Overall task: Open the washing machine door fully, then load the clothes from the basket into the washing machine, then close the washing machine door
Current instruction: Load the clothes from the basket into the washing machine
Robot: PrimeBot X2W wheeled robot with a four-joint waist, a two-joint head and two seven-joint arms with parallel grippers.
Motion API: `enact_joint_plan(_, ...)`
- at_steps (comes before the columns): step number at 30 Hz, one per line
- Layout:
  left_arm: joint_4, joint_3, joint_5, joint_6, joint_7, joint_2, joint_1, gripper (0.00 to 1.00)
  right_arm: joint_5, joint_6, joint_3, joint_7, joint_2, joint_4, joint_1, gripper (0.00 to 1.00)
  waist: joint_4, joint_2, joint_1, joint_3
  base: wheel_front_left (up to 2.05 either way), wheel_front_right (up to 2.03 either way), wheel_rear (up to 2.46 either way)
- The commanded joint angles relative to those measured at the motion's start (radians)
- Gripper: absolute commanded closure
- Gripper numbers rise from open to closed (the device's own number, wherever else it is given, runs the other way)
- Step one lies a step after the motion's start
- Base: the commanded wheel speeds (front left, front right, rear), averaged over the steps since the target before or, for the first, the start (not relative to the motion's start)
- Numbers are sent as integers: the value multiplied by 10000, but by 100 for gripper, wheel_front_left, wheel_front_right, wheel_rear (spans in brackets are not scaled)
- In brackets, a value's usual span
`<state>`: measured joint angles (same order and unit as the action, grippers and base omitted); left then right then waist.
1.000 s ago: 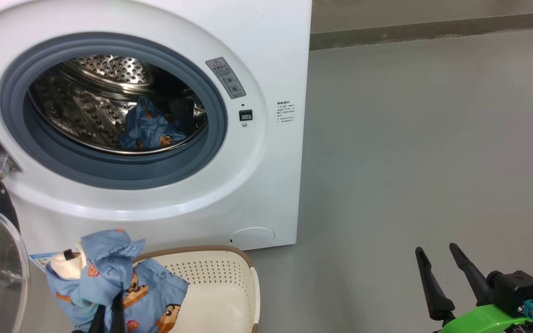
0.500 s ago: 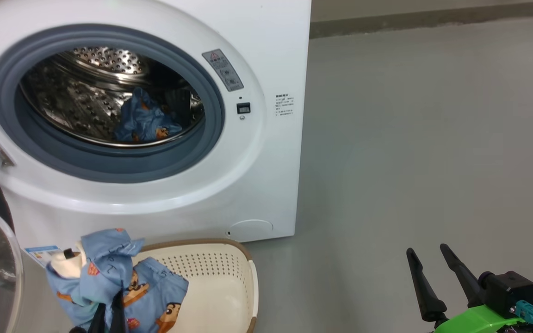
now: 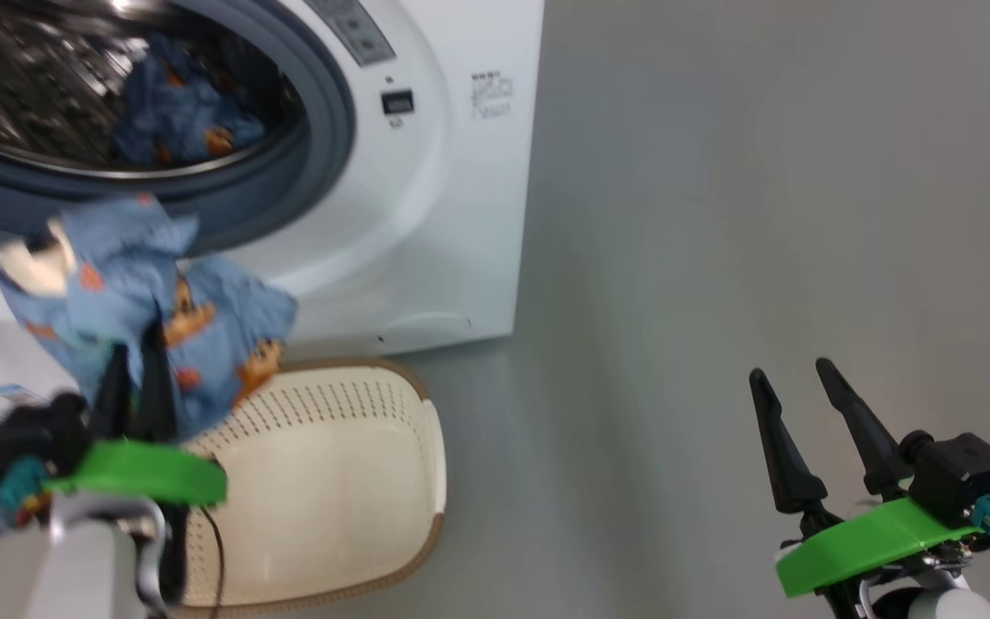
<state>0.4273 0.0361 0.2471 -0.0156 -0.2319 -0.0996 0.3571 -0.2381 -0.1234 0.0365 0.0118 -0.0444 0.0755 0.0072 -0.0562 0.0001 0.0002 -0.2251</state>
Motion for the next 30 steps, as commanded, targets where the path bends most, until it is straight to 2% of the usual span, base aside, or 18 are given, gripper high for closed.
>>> enact_joint_plan(1, -103, 346, 38, 13, -54, -356, 489, 100, -45, -73, 294, 119, -88, 302, -346, 0, -695, -1, -2, -1341, 0, 0, 0)
enact_joint_plan(15, 1877, 697, 1, -121, 446, -2260, 4603, 100, -765, -73, 875, 1268, -61, -503, -1345, 0, -2112, -1, -2, -3652, 0, 0, 0)
enact_joint_plan(30, 2600, 829, -82, -229, 1357, -4221, 7896, 100, -1480, -73, 1530, 2150, -59, -1493, -2134, 0, -2779, -1, -2, -5369, 0, 0, 0)
